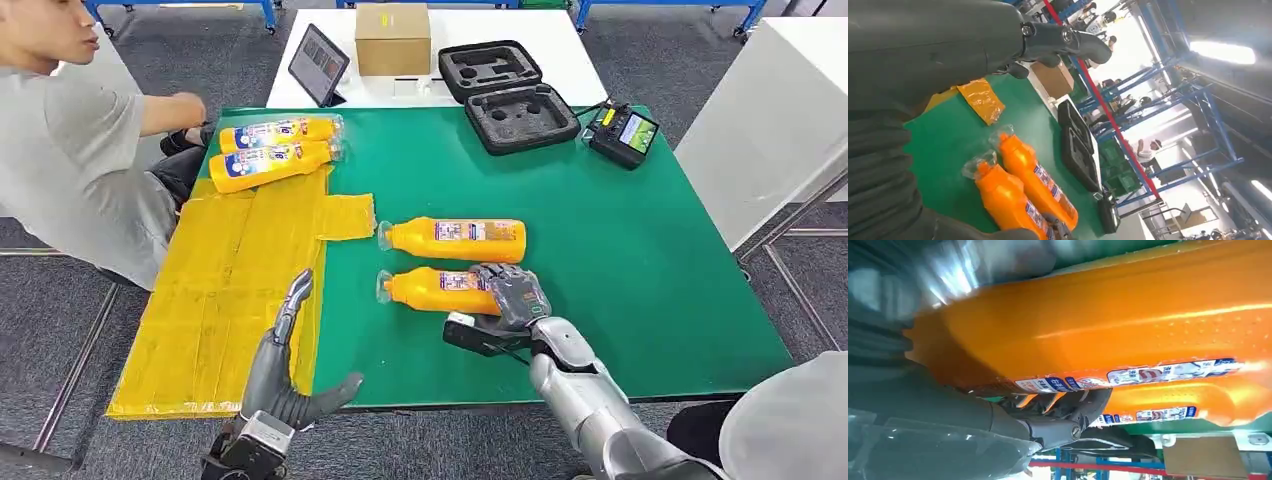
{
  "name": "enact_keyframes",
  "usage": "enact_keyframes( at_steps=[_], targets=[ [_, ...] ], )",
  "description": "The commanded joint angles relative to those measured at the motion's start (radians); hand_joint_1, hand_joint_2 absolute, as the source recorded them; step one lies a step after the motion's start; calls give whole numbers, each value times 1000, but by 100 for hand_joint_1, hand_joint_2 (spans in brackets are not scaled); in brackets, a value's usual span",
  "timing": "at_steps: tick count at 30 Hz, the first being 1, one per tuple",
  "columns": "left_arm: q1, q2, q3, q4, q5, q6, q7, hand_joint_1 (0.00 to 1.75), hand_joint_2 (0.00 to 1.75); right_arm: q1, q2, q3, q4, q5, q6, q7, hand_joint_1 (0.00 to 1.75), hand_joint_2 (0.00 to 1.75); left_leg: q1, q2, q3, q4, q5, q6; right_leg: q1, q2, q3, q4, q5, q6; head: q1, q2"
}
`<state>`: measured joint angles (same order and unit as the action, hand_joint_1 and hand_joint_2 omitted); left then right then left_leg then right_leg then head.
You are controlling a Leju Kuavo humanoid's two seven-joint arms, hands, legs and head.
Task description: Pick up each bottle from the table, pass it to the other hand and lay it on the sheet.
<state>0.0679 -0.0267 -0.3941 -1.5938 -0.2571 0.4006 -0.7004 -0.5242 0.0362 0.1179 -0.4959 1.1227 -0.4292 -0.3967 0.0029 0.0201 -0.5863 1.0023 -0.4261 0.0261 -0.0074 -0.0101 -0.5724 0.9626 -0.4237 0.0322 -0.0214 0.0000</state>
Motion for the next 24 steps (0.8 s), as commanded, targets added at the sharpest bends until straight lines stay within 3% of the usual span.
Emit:
enact_keyframes(
  at_steps=[1, 5, 9, 18, 24],
  targets=[
    [-19, -25, 3, 31, 16, 38, 2, 0, 175, 95, 41, -126, -53, -257, 0, -229, 175, 175, 1, -5, 1, -2, 1, -1, 1, -3, 2, -2, 0, -1, 0, 0],
    [-14, -24, -9, 43, 32, 75, 2, 0, 175, 127, 57, -146, -154, -367, 5, -301, 175, 175, 1, -3, -1, -1, 0, -1, 1, -1, 0, -1, 0, -1, 0, 0],
    [-37, -45, -18, 61, 66, 84, 2, 0, 175, 201, 44, -74, -378, -557, 59, -301, 175, 175, 0, -3, -4, 0, 0, -1, 0, -1, -2, 0, -1, -1, 0, 0],
    [-111, -103, 38, 151, 220, 176, 13, 0, 175, 188, 57, 24, -488, -696, 56, -301, 175, 175, 0, -4, -13, 1, 0, 0, -1, 0, -9, 1, -1, -1, 0, 0],
    [-166, -99, 0, 275, 352, 127, 36, 0, 175, 222, 62, 98, -573, -764, 44, -301, 175, 175, 0, -4, -15, 0, 1, 0, -1, -2, -11, 0, 0, 0, 0, 0]
  ],
)
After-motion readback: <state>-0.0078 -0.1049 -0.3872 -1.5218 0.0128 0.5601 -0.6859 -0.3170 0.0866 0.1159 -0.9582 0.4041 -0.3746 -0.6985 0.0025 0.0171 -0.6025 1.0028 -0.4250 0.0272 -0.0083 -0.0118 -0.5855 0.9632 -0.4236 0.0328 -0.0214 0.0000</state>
